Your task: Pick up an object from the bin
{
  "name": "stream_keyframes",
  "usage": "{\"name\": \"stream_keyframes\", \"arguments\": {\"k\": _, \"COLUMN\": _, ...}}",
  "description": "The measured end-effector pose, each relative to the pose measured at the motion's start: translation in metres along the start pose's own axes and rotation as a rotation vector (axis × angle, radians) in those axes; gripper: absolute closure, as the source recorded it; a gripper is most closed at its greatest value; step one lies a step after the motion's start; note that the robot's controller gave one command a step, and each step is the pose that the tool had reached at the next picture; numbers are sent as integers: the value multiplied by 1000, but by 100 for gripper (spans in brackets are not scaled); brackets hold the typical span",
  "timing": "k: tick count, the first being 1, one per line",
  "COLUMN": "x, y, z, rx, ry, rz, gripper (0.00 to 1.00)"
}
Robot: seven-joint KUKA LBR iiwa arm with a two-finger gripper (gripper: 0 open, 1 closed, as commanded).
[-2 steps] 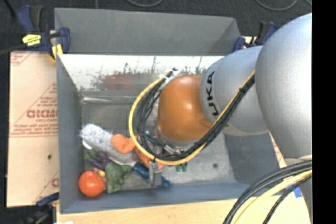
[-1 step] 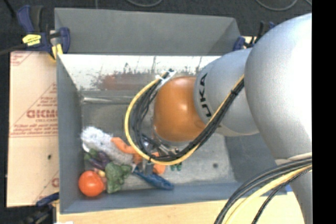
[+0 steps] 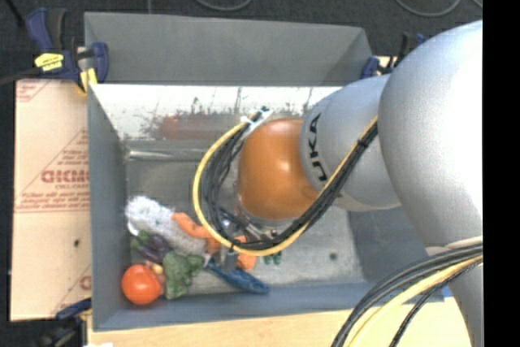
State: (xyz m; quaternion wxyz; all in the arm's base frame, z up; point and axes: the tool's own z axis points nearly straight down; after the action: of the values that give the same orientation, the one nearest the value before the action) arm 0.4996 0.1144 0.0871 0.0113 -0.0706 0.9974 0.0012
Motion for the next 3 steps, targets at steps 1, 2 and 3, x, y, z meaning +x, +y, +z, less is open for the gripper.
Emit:
{"name": "stream_keyframes", "arguments": {"k": 1, "x": -4, "y": 0, "z": -24, "rx": 0, "ry": 6, "rz": 10, "gripper": 100}}
{"name": "stream_keyframes", "arguments": {"k": 2, "x": -8, "y": 0, "z": -48, "rx": 0, "ry": 1, "rz": 11, "gripper": 100}}
{"name": "stream_keyframes", "arguments": {"k": 3, "x": -11, "y": 6, "z": -66, "rx": -1, "ry": 4, "rz": 9, "gripper": 100}}
